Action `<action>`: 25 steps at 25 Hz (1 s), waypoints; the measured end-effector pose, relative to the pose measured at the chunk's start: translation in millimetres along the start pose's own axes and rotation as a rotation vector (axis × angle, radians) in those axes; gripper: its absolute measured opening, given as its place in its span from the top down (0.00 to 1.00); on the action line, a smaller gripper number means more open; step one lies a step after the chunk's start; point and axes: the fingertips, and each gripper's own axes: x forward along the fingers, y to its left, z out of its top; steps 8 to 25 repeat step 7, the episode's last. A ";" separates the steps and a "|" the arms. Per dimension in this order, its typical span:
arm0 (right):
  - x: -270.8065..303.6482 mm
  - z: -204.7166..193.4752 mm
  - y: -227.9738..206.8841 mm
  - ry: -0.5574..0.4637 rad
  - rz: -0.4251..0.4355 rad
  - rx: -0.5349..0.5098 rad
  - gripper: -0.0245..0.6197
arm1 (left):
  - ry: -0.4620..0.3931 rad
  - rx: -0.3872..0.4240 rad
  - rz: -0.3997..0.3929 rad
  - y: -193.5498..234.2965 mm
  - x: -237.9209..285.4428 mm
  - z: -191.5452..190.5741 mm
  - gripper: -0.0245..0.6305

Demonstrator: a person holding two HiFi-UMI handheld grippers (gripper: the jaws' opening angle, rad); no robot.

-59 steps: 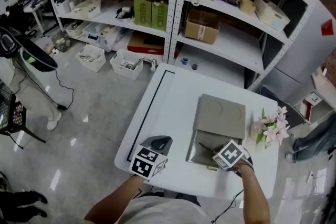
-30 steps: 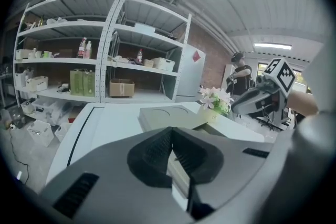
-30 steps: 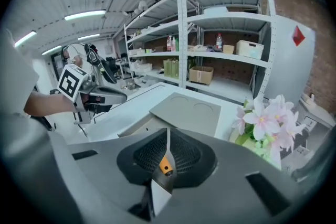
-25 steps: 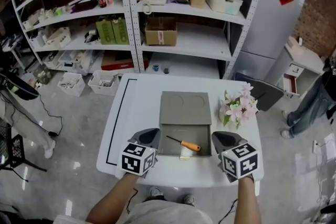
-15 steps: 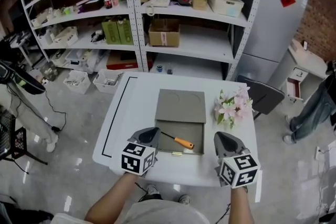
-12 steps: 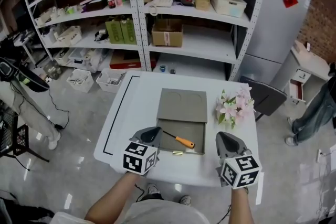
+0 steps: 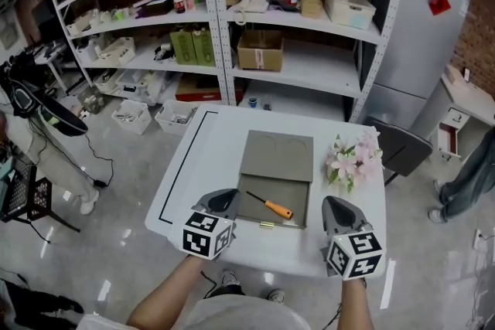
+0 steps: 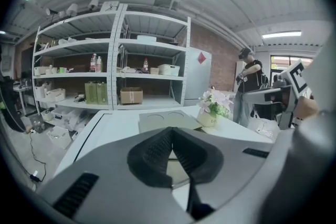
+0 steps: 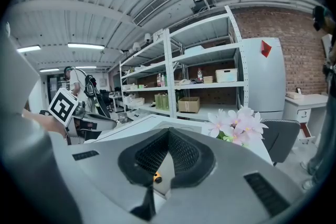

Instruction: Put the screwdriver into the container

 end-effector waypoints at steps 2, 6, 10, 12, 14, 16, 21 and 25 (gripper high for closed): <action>-0.6 -2.3 -0.8 0.002 0.001 0.007 0.95 | 0.000 -0.003 0.002 -1.0 -1.7 -2.0 0.95; 1.8 -5.3 -1.0 0.006 0.005 0.015 0.95 | 0.001 -0.007 0.006 0.5 -2.3 -4.4 0.95; 2.7 -5.6 -1.1 0.007 0.005 0.016 0.95 | 0.001 -0.008 0.007 1.3 -2.1 -4.6 0.95; 2.7 -5.6 -1.1 0.007 0.005 0.016 0.95 | 0.001 -0.008 0.007 1.3 -2.1 -4.6 0.95; 2.7 -5.6 -1.1 0.007 0.005 0.016 0.95 | 0.001 -0.008 0.007 1.3 -2.1 -4.6 0.95; 2.7 -5.6 -1.1 0.007 0.005 0.016 0.95 | 0.001 -0.008 0.007 1.3 -2.1 -4.6 0.95; 2.7 -5.6 -1.1 0.007 0.005 0.016 0.95 | 0.001 -0.008 0.007 1.3 -2.1 -4.6 0.95; 2.7 -5.6 -1.1 0.007 0.005 0.016 0.95 | 0.001 -0.008 0.007 1.3 -2.1 -4.6 0.95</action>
